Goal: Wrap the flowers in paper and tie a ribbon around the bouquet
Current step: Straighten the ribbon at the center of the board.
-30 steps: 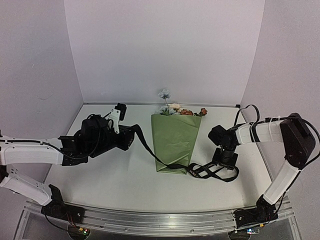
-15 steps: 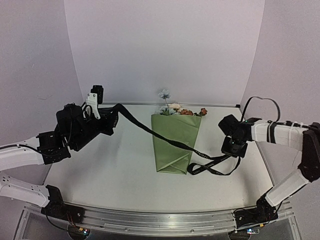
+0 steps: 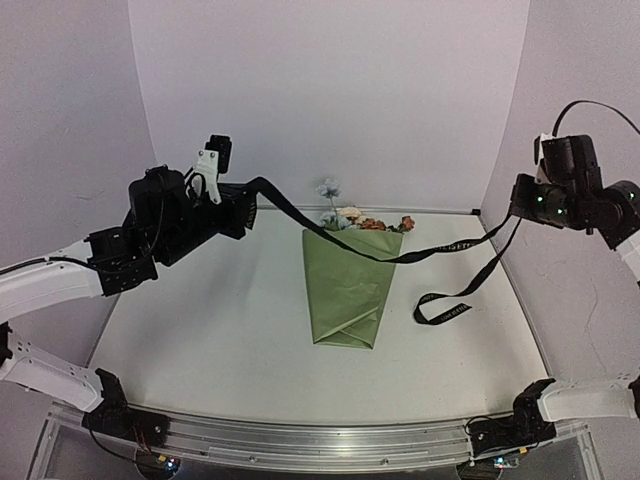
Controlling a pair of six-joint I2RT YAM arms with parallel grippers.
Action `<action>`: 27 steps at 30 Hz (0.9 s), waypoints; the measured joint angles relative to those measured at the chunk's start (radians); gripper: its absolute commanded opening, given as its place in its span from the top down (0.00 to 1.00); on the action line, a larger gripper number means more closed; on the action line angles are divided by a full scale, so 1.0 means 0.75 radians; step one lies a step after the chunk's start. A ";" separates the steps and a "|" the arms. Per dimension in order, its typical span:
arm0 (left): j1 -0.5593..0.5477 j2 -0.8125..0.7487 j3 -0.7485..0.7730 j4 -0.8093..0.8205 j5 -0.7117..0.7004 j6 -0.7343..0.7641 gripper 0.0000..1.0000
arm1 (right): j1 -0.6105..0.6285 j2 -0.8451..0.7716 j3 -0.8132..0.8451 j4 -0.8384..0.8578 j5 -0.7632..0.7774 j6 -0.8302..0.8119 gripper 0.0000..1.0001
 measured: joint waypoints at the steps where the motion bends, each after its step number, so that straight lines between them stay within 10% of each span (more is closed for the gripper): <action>1: 0.043 0.000 0.006 -0.038 -0.005 -0.029 1.00 | 0.013 0.022 0.038 -0.023 -0.036 -0.017 1.00; 8: 0.534 -0.053 -0.046 -0.360 -0.046 -0.278 1.00 | 0.254 0.316 0.084 -0.057 -0.253 -0.006 0.90; 17: 0.873 -0.255 -0.382 -0.598 -0.093 -0.508 1.00 | 0.463 0.665 -0.167 0.037 -0.597 0.218 0.26; 27: 1.136 -0.258 -0.439 -0.601 -0.005 -0.611 1.00 | 0.132 0.473 -0.396 0.034 -0.506 0.312 0.28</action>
